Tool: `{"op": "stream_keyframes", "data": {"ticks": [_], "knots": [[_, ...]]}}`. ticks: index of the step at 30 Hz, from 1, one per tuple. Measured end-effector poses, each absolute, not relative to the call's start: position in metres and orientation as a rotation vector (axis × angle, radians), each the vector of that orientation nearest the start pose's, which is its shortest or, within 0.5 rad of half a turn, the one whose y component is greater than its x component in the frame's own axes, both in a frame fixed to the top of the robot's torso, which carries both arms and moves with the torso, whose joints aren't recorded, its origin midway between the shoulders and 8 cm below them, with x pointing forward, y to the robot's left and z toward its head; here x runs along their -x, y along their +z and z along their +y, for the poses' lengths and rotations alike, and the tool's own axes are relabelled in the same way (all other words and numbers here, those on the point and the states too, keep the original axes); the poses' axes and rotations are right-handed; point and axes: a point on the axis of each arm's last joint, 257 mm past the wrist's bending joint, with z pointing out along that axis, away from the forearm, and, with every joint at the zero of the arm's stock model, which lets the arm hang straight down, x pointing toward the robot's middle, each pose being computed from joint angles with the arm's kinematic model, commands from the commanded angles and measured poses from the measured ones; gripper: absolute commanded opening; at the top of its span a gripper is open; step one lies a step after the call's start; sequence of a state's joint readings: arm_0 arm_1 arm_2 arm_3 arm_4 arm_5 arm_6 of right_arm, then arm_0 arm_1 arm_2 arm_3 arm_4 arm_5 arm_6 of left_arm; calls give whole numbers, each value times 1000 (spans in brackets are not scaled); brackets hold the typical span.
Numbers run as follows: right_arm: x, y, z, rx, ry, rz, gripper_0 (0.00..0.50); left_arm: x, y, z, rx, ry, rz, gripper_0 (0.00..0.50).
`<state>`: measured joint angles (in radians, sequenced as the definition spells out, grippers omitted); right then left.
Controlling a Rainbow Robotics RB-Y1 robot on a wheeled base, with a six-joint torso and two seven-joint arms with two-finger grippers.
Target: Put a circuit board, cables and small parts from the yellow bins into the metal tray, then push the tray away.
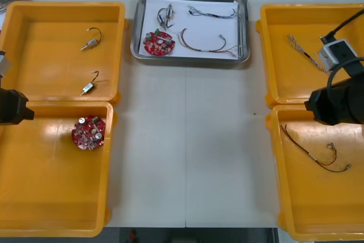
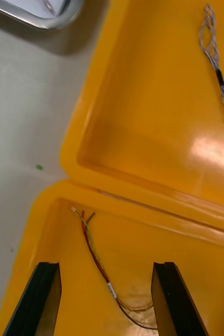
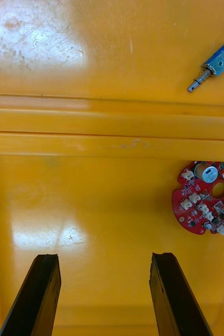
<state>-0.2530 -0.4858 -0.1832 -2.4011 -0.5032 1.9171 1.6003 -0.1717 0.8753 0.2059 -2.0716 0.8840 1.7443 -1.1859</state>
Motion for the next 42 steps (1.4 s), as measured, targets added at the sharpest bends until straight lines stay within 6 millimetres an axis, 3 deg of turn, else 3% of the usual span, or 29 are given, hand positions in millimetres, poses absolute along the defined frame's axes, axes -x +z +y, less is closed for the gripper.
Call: {"op": "stream_keyframes", "data": {"ticks": [10, 19, 23, 28, 42], "knots": [[-384, -150, -338, 234, -74, 2488, 500, -399, -178, 379, 100, -19, 2672, 500], [-379, -167, -383, 63, -35, 2582, 500, -399, -178, 379, 100, -18, 2672, 500], [-379, -169, -386, 40, -26, 2593, 500, -399, -178, 379, 100, -18, 2672, 500], [-378, -168, -382, -153, 53, 2592, 500, -399, -178, 379, 99, -18, 2672, 500], [-377, -169, -375, -142, 86, 2596, 500, -399, -178, 379, 99, -18, 2672, 500]]}}
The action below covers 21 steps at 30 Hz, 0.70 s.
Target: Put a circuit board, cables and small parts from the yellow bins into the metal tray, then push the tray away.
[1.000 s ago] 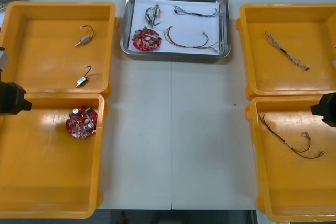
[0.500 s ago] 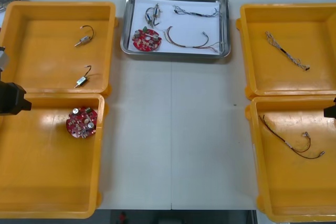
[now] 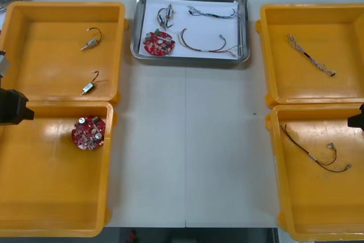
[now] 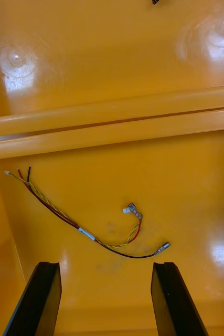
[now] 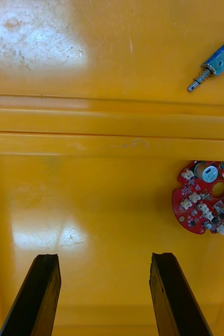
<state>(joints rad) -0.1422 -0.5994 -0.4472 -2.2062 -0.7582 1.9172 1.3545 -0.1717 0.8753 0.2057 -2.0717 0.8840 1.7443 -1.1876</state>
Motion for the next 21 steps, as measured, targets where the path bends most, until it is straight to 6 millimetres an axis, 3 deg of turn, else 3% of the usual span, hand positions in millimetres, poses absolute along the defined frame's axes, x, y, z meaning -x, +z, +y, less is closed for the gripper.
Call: {"op": "stream_keyframes", "data": {"ticks": [21], "knots": [[-377, -170, -375, -142, 87, 2598, 500, -399, -178, 379, 70, -11, 2673, 500]]}}
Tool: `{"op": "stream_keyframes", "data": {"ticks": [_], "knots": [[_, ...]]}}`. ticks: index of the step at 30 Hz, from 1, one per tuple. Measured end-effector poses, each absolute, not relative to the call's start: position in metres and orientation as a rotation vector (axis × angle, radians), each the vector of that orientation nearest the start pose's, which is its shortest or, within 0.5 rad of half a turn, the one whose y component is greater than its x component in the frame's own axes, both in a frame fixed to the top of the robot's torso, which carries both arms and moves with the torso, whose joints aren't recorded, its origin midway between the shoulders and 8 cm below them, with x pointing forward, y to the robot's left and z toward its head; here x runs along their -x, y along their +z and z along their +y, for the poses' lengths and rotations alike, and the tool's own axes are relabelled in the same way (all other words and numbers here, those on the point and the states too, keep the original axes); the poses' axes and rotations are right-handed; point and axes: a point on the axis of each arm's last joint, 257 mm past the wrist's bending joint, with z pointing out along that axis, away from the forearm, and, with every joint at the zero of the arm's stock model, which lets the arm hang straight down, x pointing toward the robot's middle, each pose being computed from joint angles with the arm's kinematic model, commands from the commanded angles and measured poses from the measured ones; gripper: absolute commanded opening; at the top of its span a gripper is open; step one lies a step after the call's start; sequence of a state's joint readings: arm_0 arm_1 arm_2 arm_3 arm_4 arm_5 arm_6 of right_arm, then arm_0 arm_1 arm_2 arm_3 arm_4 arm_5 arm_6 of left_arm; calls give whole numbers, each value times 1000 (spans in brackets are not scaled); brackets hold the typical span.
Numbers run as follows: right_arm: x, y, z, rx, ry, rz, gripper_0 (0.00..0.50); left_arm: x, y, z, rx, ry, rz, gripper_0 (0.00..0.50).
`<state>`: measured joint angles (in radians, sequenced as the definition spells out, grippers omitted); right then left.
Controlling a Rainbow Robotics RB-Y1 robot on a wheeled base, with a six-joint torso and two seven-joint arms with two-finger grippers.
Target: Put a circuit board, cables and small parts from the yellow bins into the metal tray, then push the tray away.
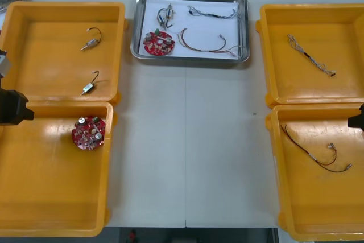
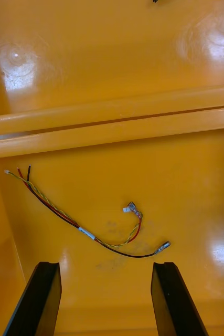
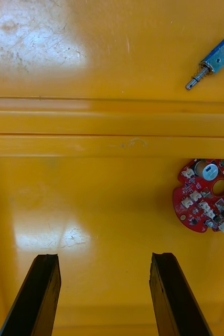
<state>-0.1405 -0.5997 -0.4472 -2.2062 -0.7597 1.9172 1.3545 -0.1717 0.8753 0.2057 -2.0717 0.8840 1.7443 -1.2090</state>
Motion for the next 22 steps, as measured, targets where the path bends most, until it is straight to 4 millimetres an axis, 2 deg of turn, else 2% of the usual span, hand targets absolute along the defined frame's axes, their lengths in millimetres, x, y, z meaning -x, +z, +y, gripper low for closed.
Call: {"op": "stream_keyframes", "data": {"ticks": [22], "knots": [[-377, -170, -375, -142, 87, 2598, 500, -399, -178, 379, 70, -11, 2673, 500]]}}
